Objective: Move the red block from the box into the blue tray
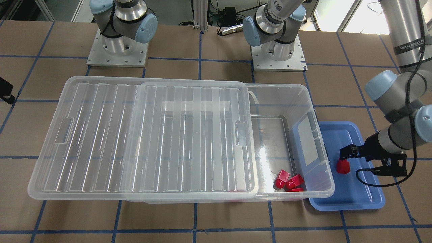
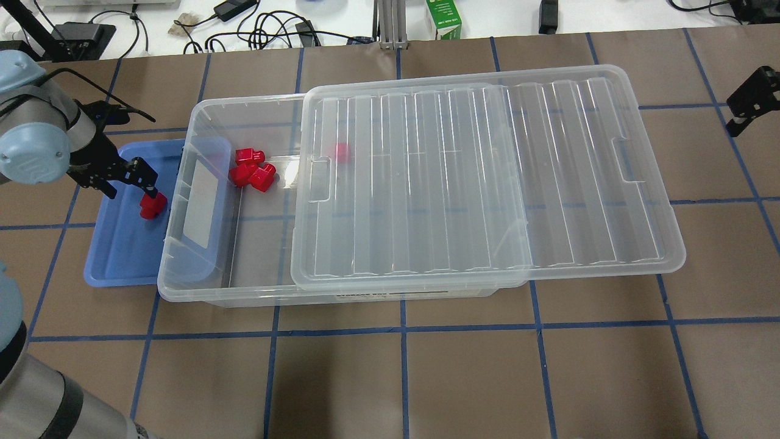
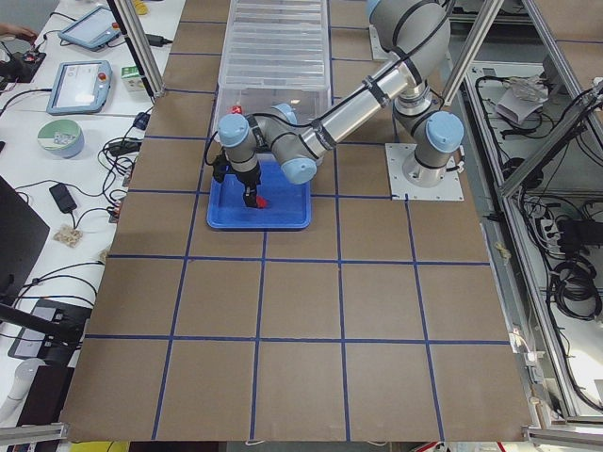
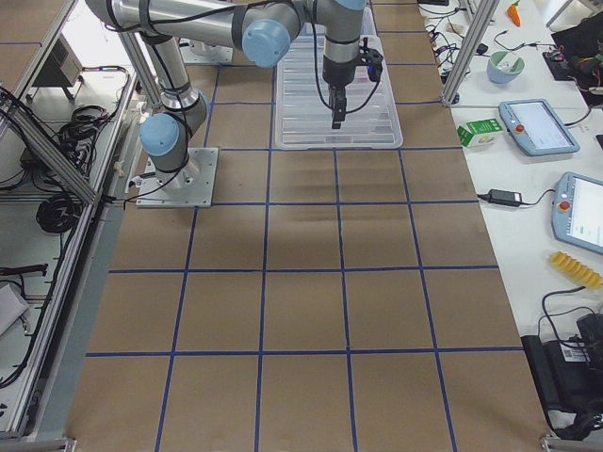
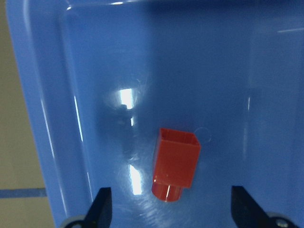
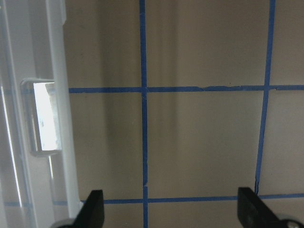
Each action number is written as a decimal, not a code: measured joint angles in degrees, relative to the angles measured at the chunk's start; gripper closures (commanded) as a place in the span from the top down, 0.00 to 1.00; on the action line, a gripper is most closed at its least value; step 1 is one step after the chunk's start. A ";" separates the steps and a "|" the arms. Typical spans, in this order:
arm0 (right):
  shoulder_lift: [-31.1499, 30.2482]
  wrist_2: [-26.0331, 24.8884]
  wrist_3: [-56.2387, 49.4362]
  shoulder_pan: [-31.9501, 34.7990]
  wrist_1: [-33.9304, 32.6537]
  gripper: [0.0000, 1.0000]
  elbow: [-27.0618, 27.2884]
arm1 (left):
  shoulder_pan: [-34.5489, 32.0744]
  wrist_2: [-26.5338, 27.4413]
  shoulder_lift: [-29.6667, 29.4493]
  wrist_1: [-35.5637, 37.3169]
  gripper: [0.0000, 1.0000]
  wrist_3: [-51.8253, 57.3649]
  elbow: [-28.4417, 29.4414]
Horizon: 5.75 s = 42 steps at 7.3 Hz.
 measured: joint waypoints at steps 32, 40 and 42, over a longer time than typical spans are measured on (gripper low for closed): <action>-9.19 4.34 27.63 27.95 -4.80 1.00 2.00 | -23.23 -1.71 21.94 -26.69 1.00 -29.24 11.37; -8.88 3.79 30.30 27.95 -3.95 1.00 1.33 | -23.29 -1.59 22.67 -26.69 1.00 -29.24 10.76; -8.94 3.75 30.30 27.95 -3.97 1.00 1.43 | -23.32 -1.61 22.70 -26.71 1.00 -29.24 10.68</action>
